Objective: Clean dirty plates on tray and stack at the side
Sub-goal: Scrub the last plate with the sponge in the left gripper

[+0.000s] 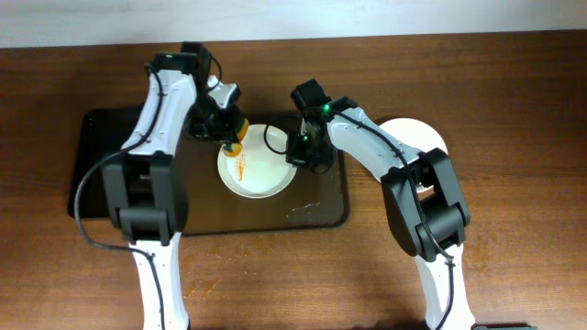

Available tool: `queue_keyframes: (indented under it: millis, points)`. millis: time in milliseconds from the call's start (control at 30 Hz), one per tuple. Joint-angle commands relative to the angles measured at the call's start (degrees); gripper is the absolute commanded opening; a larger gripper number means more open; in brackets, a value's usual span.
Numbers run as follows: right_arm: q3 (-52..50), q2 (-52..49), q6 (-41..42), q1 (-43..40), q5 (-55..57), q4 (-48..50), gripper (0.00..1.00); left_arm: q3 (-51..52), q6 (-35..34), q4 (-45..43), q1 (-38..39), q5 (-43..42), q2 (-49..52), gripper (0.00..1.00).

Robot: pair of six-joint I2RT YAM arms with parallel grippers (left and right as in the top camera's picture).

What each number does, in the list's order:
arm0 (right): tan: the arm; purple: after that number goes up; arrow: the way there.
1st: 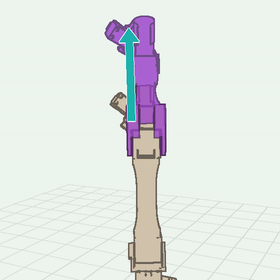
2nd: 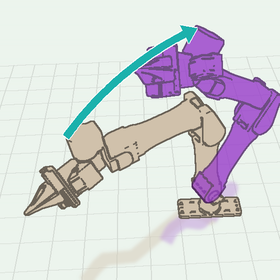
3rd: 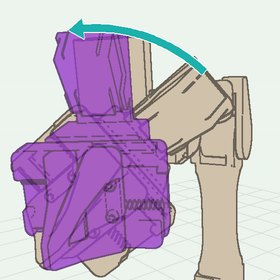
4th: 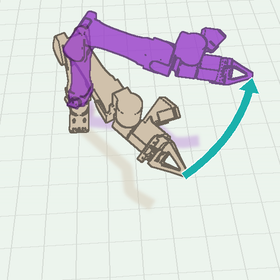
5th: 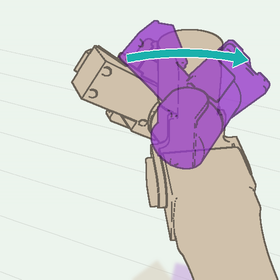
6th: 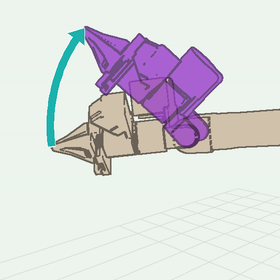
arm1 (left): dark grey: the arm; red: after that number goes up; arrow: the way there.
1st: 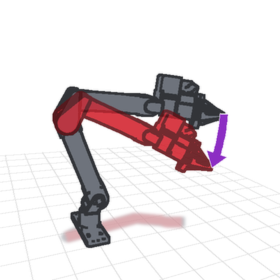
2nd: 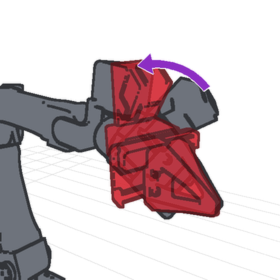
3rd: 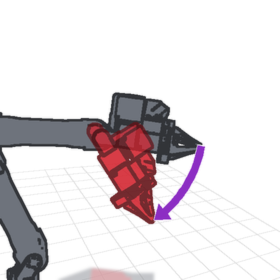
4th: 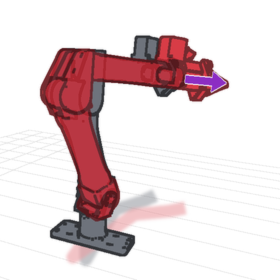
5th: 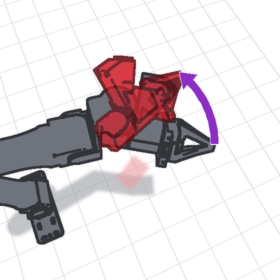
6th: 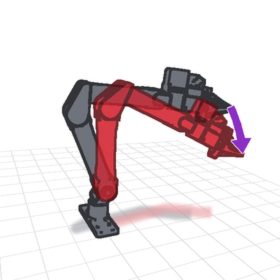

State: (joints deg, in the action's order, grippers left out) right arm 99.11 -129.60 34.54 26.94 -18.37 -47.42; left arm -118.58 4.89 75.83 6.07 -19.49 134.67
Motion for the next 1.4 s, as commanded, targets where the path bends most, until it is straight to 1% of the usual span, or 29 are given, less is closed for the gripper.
queue_keyframes:
  millis: [0,67,233,367,433,500,567,667,733,800,833,900,933,1000,1033,1133,1200,1267,1300,1333,1367]
  points:
    - [0.04,-1.07,0.87,0.04,-0.48,0.42,0.04,2.36,-0.46,-0.22,1.03,1.95,1.57,0.01]
    - [0.04,-1.07,0.59,0.04,-0.50,0.50,0.04,4.79,-0.46,-1.03,1.03,3.45,1.62,0.00]
    - [0.04,-1.07,0.24,0.04,-0.52,1.25,0.04,13.14,-0.50,-4.35,2.14,3.41,1.62,0.01]
    - [0.04,-1.07,0.24,0.04,-0.52,1.25,0.04,18.12,-0.90,-4.39,3.37,3.39,1.62,0.01]
    - [0.04,-1.07,0.24,0.04,-0.52,1.36,0.04,19.34,-1.86,-2.82,3.69,2.01,1.62,0.01]
    - [0.04,-1.07,0.24,0.07,-0.52,1.44,0.04,19.34,-1.79,-1.38,3.82,-2.23,1.62,0.00]
    - [0.04,-1.07,0.24,0.07,-0.52,1.44,0.04,19.34,0.57,-0.90,4.07,-6.84,1.62,0.01]
    - [0.04,-1.07,0.24,0.07,-0.50,1.44,0.04,19.34,8.76,-0.70,4.66,-13.92,1.62,0.00]
    - [0.04,-1.07,0.24,0.04,-0.50,1.44,0.04,19.34,9.38,-1.55,4.70,-13.73,1.62,0.01]
    - [0.04,-1.07,0.24,0.04,-0.50,1.49,0.04,19.34,8.74,-4.42,4.39,-11.52,1.62,0.01]
    - [0.04,-1.07,0.22,0.07,-0.50,1.60,0.04,19.34,6.29,-6.08,4.20,-9.22,1.62,0.01]
    - [0.04,-1.07,0.22,0.07,-0.50,1.64,0.04,19.34,-3.93,-10.64,3.58,0.63,1.62,0.01]
    - [0.04,-1.07,0.22,0.07,-0.50,1.64,0.04,19.34,-9.60,-12.87,3.32,7.04,1.62,0.01]
    - [0.04,-1.07,0.20,0.04,-0.50,1.64,0.04,19.34,-16.48,-15.41,2.99,15.89,1.62,0.01]
    - [0.04,-1.07,0.17,0.04,-0.50,1.64,0.04,19.34,-21.79,-16.76,2.97,22.01,1.62,0.00]
    - [0.04,-1.07,-0.20,0.07,-0.50,1.62,0.04,19.28,-27.89,-18.51,3.15,29.53,1.60,0.01]
    - [-0.11,-1.07,-0.20,0.07,-0.50,1.66,0.04,18.93,-29.27,-19.19,3.39,31.80,1.60,0.01]
    - [-0.15,-1.07,-0.20,0.07,-0.50,1.66,0.04,18.51,-28.35,-19.52,3.43,32.63,1.60,0.00]
    - [-0.22,-1.07,-0.20,0.07,-0.48,1.68,0.04,18.18,-25.88,-19.50,3.48,32.24,1.60,0.00]
    - [-0.22,-1.07,-0.20,0.07,-0.50,1.64,0.04,17.88,-21.94,-19.41,3.52,30.36,1.60,0.01]
    - [-0.22,-1.07,-0.22,0.07,-0.50,1.62,0.04,17.51,-16.92,-19.41,3.52,26.71,1.60,0.01]
